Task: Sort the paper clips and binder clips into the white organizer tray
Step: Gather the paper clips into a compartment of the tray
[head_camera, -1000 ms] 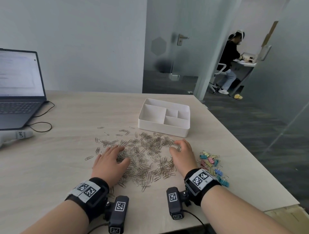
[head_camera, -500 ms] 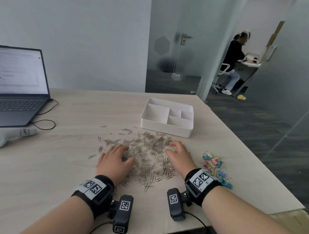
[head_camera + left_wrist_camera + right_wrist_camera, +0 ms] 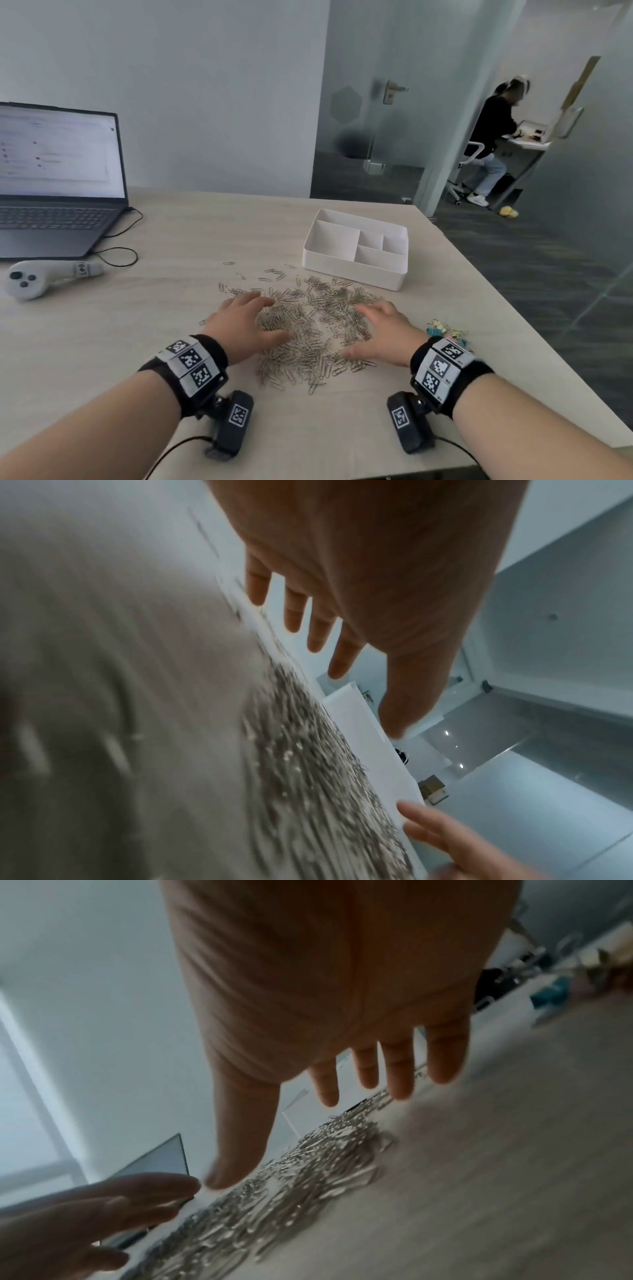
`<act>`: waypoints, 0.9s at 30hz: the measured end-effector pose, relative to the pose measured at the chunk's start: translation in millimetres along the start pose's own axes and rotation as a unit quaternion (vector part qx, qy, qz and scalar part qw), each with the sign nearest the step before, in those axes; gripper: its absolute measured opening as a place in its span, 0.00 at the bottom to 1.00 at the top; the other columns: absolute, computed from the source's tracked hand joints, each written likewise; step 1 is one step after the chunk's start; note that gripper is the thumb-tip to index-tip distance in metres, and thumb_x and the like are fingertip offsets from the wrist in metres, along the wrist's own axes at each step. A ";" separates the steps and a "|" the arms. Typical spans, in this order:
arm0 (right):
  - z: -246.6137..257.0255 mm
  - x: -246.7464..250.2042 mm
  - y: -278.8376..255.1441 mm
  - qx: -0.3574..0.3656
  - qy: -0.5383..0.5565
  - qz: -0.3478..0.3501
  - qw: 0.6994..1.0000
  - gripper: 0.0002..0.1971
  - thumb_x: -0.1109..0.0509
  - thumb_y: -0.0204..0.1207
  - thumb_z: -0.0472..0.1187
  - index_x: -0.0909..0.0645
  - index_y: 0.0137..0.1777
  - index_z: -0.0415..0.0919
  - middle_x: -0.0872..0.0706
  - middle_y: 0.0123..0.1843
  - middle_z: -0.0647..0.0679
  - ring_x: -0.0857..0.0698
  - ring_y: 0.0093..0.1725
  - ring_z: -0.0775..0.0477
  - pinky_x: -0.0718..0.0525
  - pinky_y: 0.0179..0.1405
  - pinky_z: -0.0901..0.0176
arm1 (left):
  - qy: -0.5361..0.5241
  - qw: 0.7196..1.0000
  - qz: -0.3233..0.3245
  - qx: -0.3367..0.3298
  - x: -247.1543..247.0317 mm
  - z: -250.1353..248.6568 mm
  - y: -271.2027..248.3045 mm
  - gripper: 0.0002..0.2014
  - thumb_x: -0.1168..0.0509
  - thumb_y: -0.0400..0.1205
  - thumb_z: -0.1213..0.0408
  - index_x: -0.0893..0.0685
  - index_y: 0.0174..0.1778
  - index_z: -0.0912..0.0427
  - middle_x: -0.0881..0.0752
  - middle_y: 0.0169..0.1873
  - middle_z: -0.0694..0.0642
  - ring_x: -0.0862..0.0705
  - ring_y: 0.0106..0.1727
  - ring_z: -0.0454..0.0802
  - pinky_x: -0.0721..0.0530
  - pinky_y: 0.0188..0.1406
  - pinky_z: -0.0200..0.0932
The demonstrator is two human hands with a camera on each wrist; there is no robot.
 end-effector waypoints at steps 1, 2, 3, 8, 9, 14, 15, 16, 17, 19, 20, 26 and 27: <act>-0.8 0.0 0.1 -0.001 -0.028 0.023 0.999 0.61 0.22 0.53 0.74 0.46 0.86 0.61 0.47 0.85 0.52 0.39 0.83 0.44 0.34 0.82 0.45 | 0.028 0.999 0.030 0.013 3.2 4.5 -1.3 0.60 0.44 0.52 0.12 0.37 0.82 0.37 0.40 0.84 0.45 0.39 0.83 0.55 0.32 0.79 0.64; -0.8 -0.7 0.2 -0.001 -0.046 0.041 0.998 0.63 0.21 0.52 0.74 0.49 0.87 0.60 0.48 0.85 0.52 0.37 0.82 0.44 0.33 0.81 0.47 | 0.051 0.997 0.061 0.019 5.3 7.3 -3.0 0.65 0.44 0.48 0.11 0.42 0.83 0.37 0.42 0.84 0.46 0.39 0.83 0.57 0.31 0.79 0.63; -0.3 -1.9 0.4 0.000 -0.056 0.058 0.997 0.65 0.19 0.52 0.72 0.50 0.87 0.60 0.48 0.85 0.52 0.35 0.81 0.46 0.32 0.80 0.49 | 0.071 0.993 0.088 0.018 6.2 8.0 -5.8 0.67 0.41 0.46 0.12 0.46 0.84 0.36 0.42 0.83 0.48 0.37 0.82 0.57 0.29 0.77 0.62; 8.4 -3.3 1.8 0.011 -0.079 0.084 0.993 0.63 0.14 0.55 0.63 0.51 0.87 0.62 0.51 0.85 0.51 0.31 0.79 0.46 0.27 0.77 0.51 | 0.127 0.981 0.143 -0.020 0.2 -5.6 -12.0 0.66 0.25 0.52 0.25 0.51 0.84 0.35 0.37 0.77 0.49 0.20 0.67 0.52 0.16 0.65 0.52; 10.8 -3.0 2.9 0.012 -0.079 0.081 0.993 0.62 0.14 0.56 0.62 0.49 0.87 0.62 0.50 0.85 0.50 0.30 0.78 0.45 0.26 0.77 0.51 | 0.129 0.981 0.141 -0.025 -1.0 -10.0 -10.3 0.65 0.24 0.53 0.27 0.50 0.84 0.36 0.37 0.76 0.49 0.19 0.66 0.52 0.16 0.64 0.52; 20.8 -2.5 12.5 0.025 -0.082 0.058 0.995 0.55 0.16 0.61 0.62 0.43 0.85 0.62 0.46 0.84 0.45 0.29 0.78 0.42 0.26 0.77 0.49 | 0.117 0.985 0.126 -0.022 -5.3 -26.7 5.2 0.58 0.23 0.60 0.30 0.46 0.84 0.37 0.35 0.76 0.52 0.20 0.67 0.55 0.16 0.64 0.53; 23.3 -2.6 14.6 0.028 -0.080 0.057 0.995 0.53 0.17 0.63 0.61 0.43 0.85 0.62 0.45 0.84 0.44 0.28 0.78 0.42 0.26 0.77 0.49 | 0.117 0.985 0.124 -0.023 -6.0 -29.7 8.6 0.56 0.24 0.62 0.31 0.44 0.83 0.37 0.34 0.75 0.52 0.20 0.67 0.55 0.16 0.64 0.54; 26.1 -2.4 16.8 0.030 -0.079 0.053 0.995 0.51 0.18 0.64 0.61 0.41 0.85 0.62 0.44 0.83 0.43 0.27 0.76 0.41 0.25 0.75 0.50 | 0.118 0.985 0.122 -0.026 -6.4 -32.6 11.9 0.52 0.25 0.63 0.32 0.41 0.82 0.37 0.33 0.74 0.52 0.19 0.66 0.55 0.15 0.64 0.54; 28.8 -2.7 19.3 0.032 -0.078 0.047 0.995 0.48 0.19 0.66 0.61 0.39 0.84 0.62 0.42 0.82 0.43 0.24 0.74 0.41 0.22 0.72 0.51 | 0.118 0.985 0.121 -0.030 -6.7 -36.2 14.9 0.49 0.25 0.65 0.33 0.38 0.81 0.37 0.32 0.72 0.52 0.19 0.64 0.55 0.15 0.63 0.54; 35.2 -3.3 24.2 0.040 -0.072 0.034 0.996 0.40 0.21 0.69 0.59 0.33 0.80 0.62 0.37 0.80 0.43 0.19 0.66 0.43 0.17 0.64 0.53 | 0.111 0.986 0.119 -0.037 -7.2 -42.8 20.7 0.40 0.27 0.69 0.37 0.32 0.77 0.37 0.29 0.68 0.52 0.18 0.60 0.54 0.14 0.59 0.52; 38.7 -3.7 26.2 0.049 -0.072 0.029 0.996 0.36 0.22 0.71 0.58 0.30 0.78 0.61 0.34 0.78 0.42 0.18 0.62 0.45 0.16 0.60 0.54 | 0.106 0.987 0.115 -0.039 -7.7 -45.4 23.6 0.36 0.27 0.71 0.39 0.30 0.75 0.37 0.27 0.66 0.51 0.17 0.57 0.53 0.13 0.56 0.50; 48.3 -4.7 35.3 0.089 -0.065 0.011 0.994 0.14 0.27 0.75 0.46 0.19 0.61 0.55 0.21 0.62 0.48 0.16 0.52 0.47 0.20 0.47 0.56 | 0.087 0.989 0.108 -0.052 -12.3 -51.8 36.7 0.17 0.31 0.79 0.50 0.21 0.64 0.42 0.24 0.61 0.51 0.16 0.53 0.51 0.15 0.54 0.46; 48.0 -4.4 36.7 0.093 -0.063 0.010 0.994 0.13 0.28 0.75 0.44 0.19 0.60 0.53 0.21 0.60 0.49 0.15 0.51 0.46 0.20 0.46 0.56 | 0.083 0.989 0.108 -0.056 -12.2 -51.9 38.2 0.15 0.32 0.80 0.51 0.20 0.63 0.43 0.24 0.61 0.51 0.16 0.53 0.51 0.16 0.52 0.45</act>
Point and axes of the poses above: each hand's wrist, its own y-axis towards the middle knuckle, its own x-axis out of the back of the hand, z = x × y, the point moved 2 cm from there along y, towards the middle knuckle
